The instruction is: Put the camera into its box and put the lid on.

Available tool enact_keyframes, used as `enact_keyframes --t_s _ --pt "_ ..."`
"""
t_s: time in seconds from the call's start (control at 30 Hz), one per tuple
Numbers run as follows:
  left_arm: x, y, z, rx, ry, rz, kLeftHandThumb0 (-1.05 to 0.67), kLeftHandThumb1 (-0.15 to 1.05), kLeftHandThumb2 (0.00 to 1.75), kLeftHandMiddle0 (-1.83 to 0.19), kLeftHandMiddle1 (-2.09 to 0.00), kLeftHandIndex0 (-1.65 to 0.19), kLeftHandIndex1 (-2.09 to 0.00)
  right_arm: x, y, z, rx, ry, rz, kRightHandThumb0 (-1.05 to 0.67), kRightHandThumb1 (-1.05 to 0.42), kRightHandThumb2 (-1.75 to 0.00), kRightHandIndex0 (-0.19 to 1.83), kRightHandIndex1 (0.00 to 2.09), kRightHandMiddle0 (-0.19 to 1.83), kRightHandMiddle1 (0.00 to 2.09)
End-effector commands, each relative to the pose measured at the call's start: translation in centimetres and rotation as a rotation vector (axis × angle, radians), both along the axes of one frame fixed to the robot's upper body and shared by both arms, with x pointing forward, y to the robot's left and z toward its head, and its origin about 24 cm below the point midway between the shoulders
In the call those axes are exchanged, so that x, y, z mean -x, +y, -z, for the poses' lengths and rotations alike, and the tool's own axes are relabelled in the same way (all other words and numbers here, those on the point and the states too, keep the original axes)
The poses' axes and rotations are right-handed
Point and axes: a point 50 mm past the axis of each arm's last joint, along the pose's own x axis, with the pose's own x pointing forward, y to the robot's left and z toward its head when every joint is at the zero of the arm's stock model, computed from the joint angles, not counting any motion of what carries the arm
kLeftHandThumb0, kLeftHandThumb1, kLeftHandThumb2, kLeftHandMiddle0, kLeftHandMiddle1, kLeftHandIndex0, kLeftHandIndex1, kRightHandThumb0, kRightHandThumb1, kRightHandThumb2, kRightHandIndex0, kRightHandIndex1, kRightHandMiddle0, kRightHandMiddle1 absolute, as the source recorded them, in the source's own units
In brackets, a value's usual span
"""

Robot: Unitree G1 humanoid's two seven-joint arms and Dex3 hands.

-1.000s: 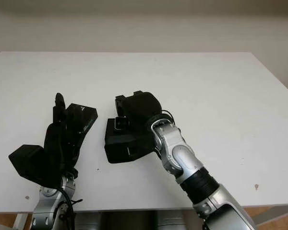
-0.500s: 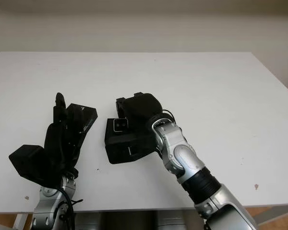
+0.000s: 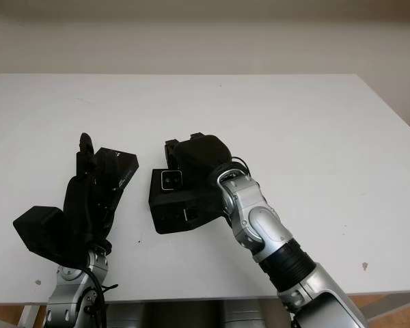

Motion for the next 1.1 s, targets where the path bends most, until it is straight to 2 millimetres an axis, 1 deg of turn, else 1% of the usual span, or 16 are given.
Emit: enact_keyframes --t_s 0.0,0.03,0.07,0.1,0.17,0.2,0.27,0.33,0.5,0.83,0.93,1.07 --pt "0.0 -0.7 -0.3 0.024 -0.016 0.007 -0.54 1.05 0.47 0.16 -0.05 0.18 -0.05 0.2 -0.1 -0.2 0.040 -0.032 -0.015 -0.50 -1.04 -0.06 0.18 1.85 0.20 1.68" --pt "0.0 -0.7 -0.3 0.021 -0.016 0.007 -0.54 1.05 0.47 0.16 -0.05 0.18 -0.05 0.2 -0.1 -0.2 0.057 -0.041 -0.025 -0.51 -1.03 -0.05 0.19 1.75 0.20 1.68" --pt "0.0 -0.7 -0.3 0.020 -0.018 0.006 -0.54 1.05 0.47 0.16 -0.05 0.19 -0.05 0.3 -0.2 -0.2 0.090 -0.044 -0.032 -0.58 -1.02 -0.05 0.16 1.44 0.14 1.58" --pt "0.1 -0.7 -0.3 0.022 -0.019 0.005 -0.54 1.05 0.48 0.16 -0.05 0.19 -0.05 0.4 -0.2 -0.2 0.111 -0.049 -0.038 -0.63 -1.01 -0.05 0.18 1.09 0.10 1.32" --pt "0.1 -0.7 -0.3 0.022 -0.020 0.005 -0.53 1.05 0.48 0.16 -0.05 0.19 -0.05 0.5 -0.2 -0.3 0.141 -0.057 -0.038 -0.70 -0.99 -0.05 0.27 0.48 0.15 0.77" --pt "0.1 -0.7 -0.3 0.021 -0.019 0.004 -0.53 1.05 0.48 0.16 -0.05 0.19 -0.05 0.5 -0.2 -0.3 0.148 -0.057 -0.036 -0.72 -0.99 -0.05 0.29 0.32 0.19 0.60" --pt "0.1 -0.7 -0.3 0.019 -0.018 0.002 -0.54 1.05 0.47 0.16 -0.06 0.18 -0.05 0.5 -0.1 -0.4 0.160 -0.055 -0.032 -0.72 -0.99 -0.05 0.29 0.16 0.23 0.42" --pt "0.1 -0.8 -0.3 0.027 -0.018 0.002 -0.55 1.05 0.47 0.15 -0.06 0.18 -0.05 0.5 -0.1 -0.4 0.173 -0.050 -0.028 -0.73 -0.98 -0.05 0.27 0.11 0.25 0.37" --pt "0.2 -0.8 -0.3 0.020 -0.012 0.006 -0.55 1.05 0.47 0.16 -0.05 0.18 -0.05 0.6 -0.1 -0.5 0.172 -0.034 -0.022 -0.72 -0.96 -0.05 0.21 0.06 0.27 0.34" --pt "0.1 -0.8 -0.2 0.020 -0.014 0.005 -0.55 1.05 0.46 0.15 -0.06 0.17 -0.06 0.6 -0.3 -0.9 0.119 -0.048 -0.023 -0.71 -0.93 -0.04 0.14 0.03 0.22 0.27" --pt "0.2 -0.8 -0.1 0.014 -0.006 0.000 -0.55 1.05 0.46 0.15 -0.06 0.17 -0.06 0.7 -0.6 -1.6 0.092 -0.053 -0.029 -0.69 -0.92 -0.05 0.12 0.02 0.18 0.23" --pt "0.3 -0.8 0.0 0.010 -0.008 0.002 -0.55 1.05 0.46 0.15 -0.06 0.17 -0.06 0.5 -1.3 -3.1 0.036 -0.044 -0.050 -0.68 -0.94 -0.06 0.11 0.03 0.14 0.18"
